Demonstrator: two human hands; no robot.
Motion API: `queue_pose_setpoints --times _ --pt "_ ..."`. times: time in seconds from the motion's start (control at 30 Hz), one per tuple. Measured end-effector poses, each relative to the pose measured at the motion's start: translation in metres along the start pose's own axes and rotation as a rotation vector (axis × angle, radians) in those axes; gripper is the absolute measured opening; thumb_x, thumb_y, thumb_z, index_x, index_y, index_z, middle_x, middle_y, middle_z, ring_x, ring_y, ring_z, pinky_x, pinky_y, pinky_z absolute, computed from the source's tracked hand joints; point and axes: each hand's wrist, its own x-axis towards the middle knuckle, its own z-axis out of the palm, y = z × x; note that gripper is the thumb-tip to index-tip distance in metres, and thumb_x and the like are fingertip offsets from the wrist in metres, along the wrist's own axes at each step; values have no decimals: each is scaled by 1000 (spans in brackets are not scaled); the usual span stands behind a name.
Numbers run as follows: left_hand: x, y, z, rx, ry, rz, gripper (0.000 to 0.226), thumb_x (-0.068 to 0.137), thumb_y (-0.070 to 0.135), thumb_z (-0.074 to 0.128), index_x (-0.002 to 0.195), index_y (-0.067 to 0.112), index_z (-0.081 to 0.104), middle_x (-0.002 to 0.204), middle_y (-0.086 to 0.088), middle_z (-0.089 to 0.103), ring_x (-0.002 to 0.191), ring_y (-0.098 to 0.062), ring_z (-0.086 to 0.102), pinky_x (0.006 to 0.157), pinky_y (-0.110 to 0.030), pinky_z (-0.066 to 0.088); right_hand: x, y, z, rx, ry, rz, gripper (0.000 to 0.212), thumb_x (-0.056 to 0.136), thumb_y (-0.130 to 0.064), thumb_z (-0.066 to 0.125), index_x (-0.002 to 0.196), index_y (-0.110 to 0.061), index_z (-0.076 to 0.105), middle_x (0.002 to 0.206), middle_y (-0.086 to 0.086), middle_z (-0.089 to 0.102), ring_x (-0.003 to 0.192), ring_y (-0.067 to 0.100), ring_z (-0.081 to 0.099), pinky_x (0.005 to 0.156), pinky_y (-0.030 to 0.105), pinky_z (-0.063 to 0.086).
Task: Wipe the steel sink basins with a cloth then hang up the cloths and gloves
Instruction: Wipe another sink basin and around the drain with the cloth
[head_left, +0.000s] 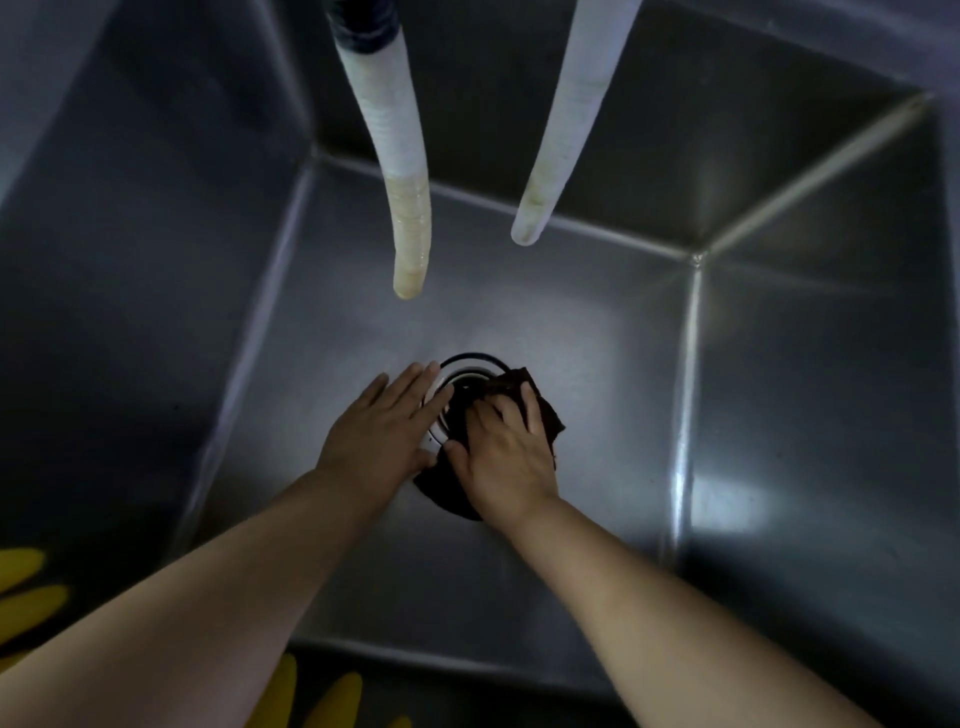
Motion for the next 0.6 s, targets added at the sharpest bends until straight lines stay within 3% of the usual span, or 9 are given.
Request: queue_pose_setpoints --times 0.13,0.23,0.43,0.6 --pt "0 -2 3 -39 11 7 76 95 47 37 147 26 -14 156 4 -20 143 -13 -18 113 -30 -14 10 -18 7 17 6 139 53 95 -47 27 130 -17 53 128 -2 55 128 17 31 114 37 -16" --pt "2 -1 0 -85 4 2 77 94 45 41 148 27 -11 155 6 -20 143 -11 -19 113 -29 -14 12 -13 5 57 -19 96 47 96 -44 26 125 -23 56 130 -5 53 126 21 27 110 37 -21" --pt "2 1 -4 -59 -10 -4 79 93 45 45 149 28 -9 155 5 -21 143 -12 -19 114 -30 -11 18 12 -13 86 -125 -116 39 97 -34 32 104 -23 69 113 -6 62 123 20 32 110 36 -21" --pt "3 3 -4 -23 -16 -9 80 93 46 45 149 28 -9 155 4 -22 143 -14 -18 115 -31 -9 17 14 -24 -143 -135 -214 47 96 -38 34 97 -12 73 95 -1 69 118 18 43 115 43 -17"
